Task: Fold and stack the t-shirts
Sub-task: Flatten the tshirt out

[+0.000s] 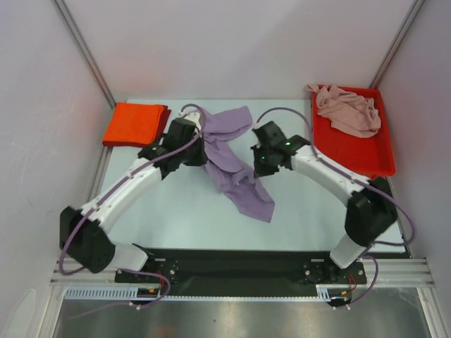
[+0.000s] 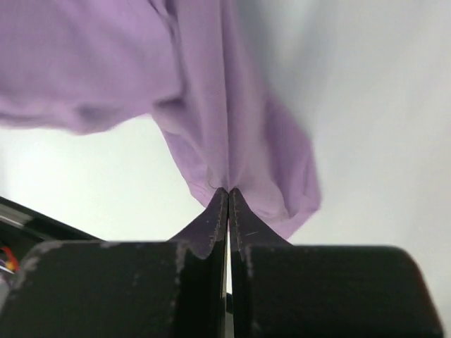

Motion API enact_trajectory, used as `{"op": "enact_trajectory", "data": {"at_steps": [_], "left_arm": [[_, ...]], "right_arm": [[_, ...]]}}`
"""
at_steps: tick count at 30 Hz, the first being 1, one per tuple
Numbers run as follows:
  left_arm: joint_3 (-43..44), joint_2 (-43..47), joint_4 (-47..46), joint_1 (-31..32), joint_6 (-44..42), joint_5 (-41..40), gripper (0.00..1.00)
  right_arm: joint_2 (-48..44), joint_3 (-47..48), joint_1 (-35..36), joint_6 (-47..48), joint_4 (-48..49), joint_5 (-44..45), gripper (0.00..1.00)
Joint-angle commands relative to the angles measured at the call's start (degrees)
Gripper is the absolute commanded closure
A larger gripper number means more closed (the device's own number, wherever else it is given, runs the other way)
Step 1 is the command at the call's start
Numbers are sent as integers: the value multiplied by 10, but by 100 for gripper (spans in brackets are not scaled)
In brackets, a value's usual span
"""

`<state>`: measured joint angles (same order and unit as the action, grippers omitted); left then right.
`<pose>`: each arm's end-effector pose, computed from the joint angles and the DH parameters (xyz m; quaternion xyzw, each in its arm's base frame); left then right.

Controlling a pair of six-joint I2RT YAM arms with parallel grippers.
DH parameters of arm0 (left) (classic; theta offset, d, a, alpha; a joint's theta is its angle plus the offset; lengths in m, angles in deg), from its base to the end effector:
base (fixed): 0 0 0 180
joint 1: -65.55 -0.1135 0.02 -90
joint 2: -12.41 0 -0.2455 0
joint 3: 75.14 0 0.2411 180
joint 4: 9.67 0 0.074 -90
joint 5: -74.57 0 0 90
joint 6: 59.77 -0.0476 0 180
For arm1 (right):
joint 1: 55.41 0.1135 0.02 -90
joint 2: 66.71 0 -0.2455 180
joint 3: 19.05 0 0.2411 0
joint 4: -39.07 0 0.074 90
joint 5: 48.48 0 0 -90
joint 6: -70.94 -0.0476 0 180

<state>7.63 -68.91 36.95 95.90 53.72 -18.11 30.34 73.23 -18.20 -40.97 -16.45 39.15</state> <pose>0.2684 -0.1545 0.2761 0.0464 0.9231 -0.1533 0.3497 0.2781 0.2136 0.2315 -0.1339 0.9571 0.1438 0.2131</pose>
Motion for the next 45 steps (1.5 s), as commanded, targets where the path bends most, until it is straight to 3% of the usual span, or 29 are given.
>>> {"op": "enact_trajectory", "data": {"at_steps": [1, 11, 19, 25, 33, 38, 45], "left_arm": [[57, 89, 29, -3, -27, 1, 100], [168, 179, 69, -3, -36, 22, 100], [293, 158, 59, -3, -13, 58, 100], [388, 166, 89, -4, -25, 29, 100], [531, 186, 134, -3, -43, -19, 100], [616, 203, 136, -3, -72, -60, 100], [645, 239, 64, -3, -112, -89, 100]], "right_arm": [[-86, 3, -29, 14, -20, -5, 100], [-224, 55, -93, 41, -94, -40, 100], [-324, 121, -113, 63, -177, -41, 100], [-319, 192, -120, 42, -182, -38, 100], [-278, 327, -116, 30, -187, -103, 100], [-295, 323, -66, 9, -158, -212, 100], [-307, 288, 23, -50, -66, -292, 100]]}}
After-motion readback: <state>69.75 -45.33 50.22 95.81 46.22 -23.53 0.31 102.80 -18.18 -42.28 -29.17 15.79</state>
